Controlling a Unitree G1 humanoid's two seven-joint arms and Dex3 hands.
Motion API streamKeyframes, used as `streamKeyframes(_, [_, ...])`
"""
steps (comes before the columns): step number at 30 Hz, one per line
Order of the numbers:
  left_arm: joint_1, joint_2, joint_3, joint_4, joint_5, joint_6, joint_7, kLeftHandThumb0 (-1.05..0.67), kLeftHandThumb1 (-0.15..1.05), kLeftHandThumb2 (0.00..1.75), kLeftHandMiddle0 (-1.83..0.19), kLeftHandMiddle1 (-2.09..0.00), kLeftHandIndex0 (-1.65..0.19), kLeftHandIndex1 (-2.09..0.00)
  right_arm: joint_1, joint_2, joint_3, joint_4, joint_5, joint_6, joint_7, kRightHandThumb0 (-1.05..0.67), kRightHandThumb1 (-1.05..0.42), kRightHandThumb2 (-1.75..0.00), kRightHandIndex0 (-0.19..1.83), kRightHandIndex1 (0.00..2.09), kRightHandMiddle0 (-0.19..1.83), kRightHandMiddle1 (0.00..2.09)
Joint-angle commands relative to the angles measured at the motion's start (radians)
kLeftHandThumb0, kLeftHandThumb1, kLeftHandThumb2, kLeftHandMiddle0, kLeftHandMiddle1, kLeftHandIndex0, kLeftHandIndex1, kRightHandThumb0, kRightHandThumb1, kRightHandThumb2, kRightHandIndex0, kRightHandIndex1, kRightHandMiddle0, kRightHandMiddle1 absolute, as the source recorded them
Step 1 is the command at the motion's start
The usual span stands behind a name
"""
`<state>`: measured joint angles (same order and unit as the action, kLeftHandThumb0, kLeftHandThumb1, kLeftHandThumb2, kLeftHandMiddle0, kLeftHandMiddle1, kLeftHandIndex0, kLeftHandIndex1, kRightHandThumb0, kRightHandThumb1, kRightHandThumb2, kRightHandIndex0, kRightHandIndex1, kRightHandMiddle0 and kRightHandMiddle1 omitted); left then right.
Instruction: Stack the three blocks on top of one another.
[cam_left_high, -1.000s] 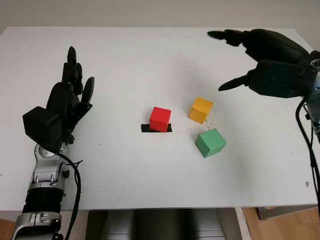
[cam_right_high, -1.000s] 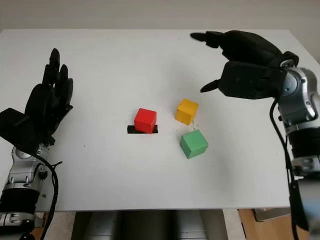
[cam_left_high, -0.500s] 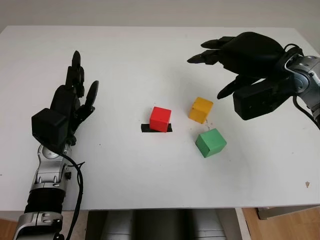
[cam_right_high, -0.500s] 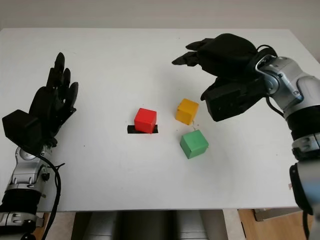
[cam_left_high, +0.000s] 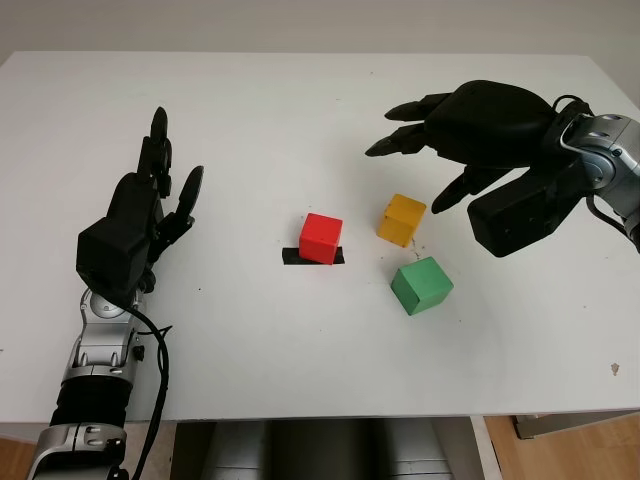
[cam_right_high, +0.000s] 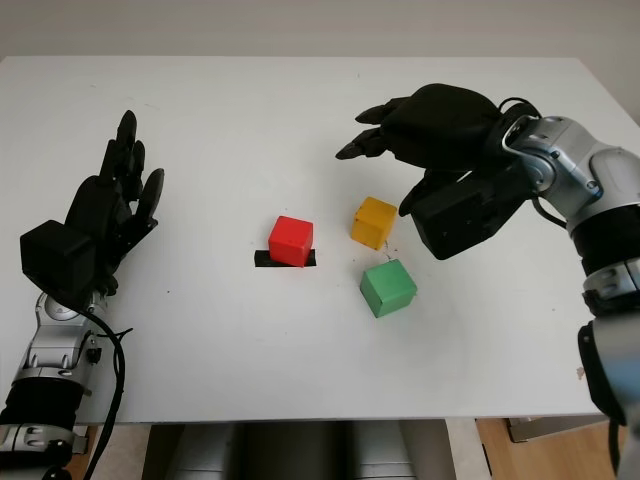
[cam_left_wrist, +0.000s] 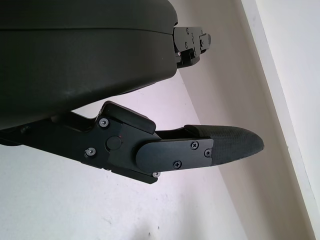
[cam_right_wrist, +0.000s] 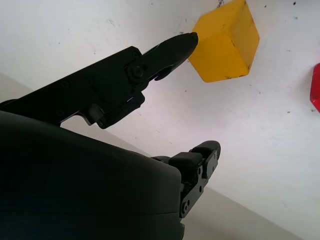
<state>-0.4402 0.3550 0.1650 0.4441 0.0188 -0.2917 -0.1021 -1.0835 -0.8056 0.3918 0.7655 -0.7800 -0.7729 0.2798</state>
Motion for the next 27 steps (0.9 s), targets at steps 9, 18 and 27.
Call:
streamKeyframes(9, [-0.001,0.007,-0.013,-0.021,0.042,-0.010,0.025,-0.79,1.05,0.54,0.07,-0.06,0.08,-0.06,0.032,-0.024,0.001,-0.043,0.013,-0.013,0.018,-0.49,-0.79,-0.05,0.26,0.06,0.46,0.09])
streamKeyframes(18, [0.012,0.016,-0.016,-0.029,0.067,-0.014,0.040,-0.81,1.05,0.56,0.06,-0.06,0.08,-0.06,0.080,-0.002,0.031,0.002,-0.043,-0.022,-0.133,-0.45,-0.77,-0.05,0.31,0.07,0.51,0.10])
streamKeyframes(27, [0.016,0.024,-0.021,-0.033,0.072,-0.016,0.038,-0.82,1.05,0.56,0.06,-0.06,0.08,-0.05,0.079,0.014,0.079,0.072,-0.091,-0.014,-0.214,-0.44,-0.78,-0.05,0.29,0.06,0.52,0.08])
